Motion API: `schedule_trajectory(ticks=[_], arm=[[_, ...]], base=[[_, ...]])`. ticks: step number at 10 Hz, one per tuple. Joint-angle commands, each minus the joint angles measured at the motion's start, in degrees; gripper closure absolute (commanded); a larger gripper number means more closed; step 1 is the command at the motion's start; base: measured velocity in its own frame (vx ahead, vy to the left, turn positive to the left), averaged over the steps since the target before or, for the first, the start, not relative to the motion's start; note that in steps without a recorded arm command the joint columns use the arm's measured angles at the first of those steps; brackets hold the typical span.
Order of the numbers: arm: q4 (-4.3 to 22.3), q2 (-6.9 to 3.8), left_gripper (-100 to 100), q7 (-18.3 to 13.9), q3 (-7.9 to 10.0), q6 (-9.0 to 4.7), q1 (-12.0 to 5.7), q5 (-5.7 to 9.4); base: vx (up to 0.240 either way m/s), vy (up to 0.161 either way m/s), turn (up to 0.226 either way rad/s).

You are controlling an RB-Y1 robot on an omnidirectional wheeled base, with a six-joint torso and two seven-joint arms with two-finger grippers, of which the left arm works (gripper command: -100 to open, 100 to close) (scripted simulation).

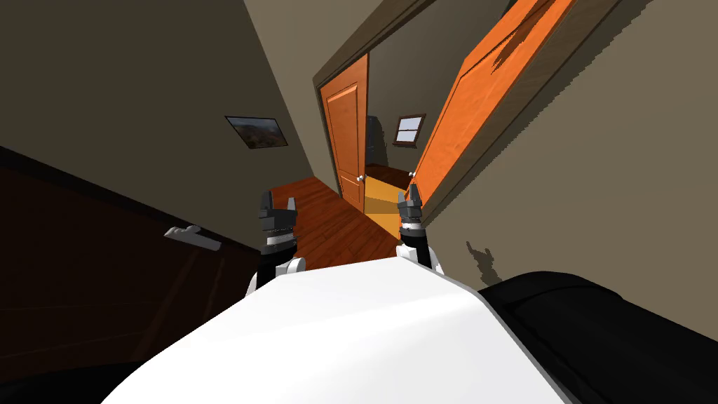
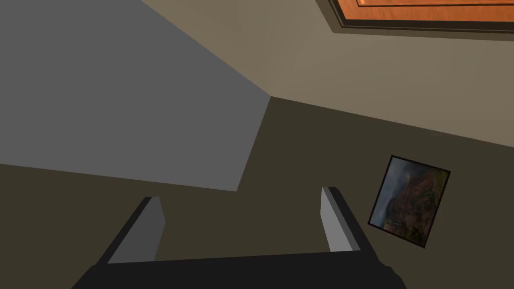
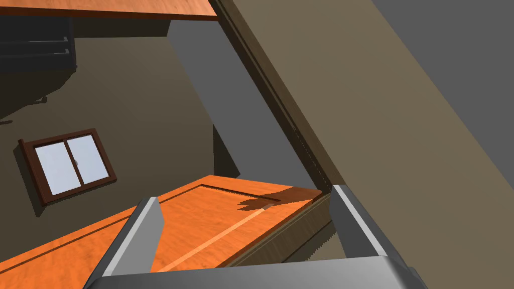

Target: Push the door open

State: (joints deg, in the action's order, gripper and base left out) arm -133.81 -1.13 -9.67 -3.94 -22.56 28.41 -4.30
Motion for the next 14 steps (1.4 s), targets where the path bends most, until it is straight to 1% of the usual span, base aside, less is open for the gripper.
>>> schedule_trajectory(ticks=[1,2,7,8,9,10,11,14], arm=[[1.8,-0.56,-100,-1.2,-0.67,-0.54,-0.61,0.92],[2.7,-0.79,-100,-1.8,-1.00,-0.80,-0.92,1.37],[9.1,-2.19,-100,-6.1,-3.36,-2.71,-3.09,4.63],[9.9,-2.32,-100,-6.6,-3.66,-2.96,-3.36,5.04],[11.5,-2.57,-100,-7.7,-4.26,-3.44,-3.91,5.86],[12.3,-2.70,-100,-8.2,-4.56,-3.68,-4.18,6.27],[13.9,-2.95,-100,-9.3,-5.16,-4.16,-4.73,7.09],[16.7,-3.29,-100,-11.2,-6.19,-5.00,-5.68,8.52]], base=[[0.114,0.006,-0.138],[0.175,0.050,-0.119],[0.181,0.037,-0.111],[0.137,0.030,-0.104],[0.127,0.038,-0.152],[0.121,0.051,-0.109],[0.110,0.065,-0.126],[0.111,0.037,-0.093]])
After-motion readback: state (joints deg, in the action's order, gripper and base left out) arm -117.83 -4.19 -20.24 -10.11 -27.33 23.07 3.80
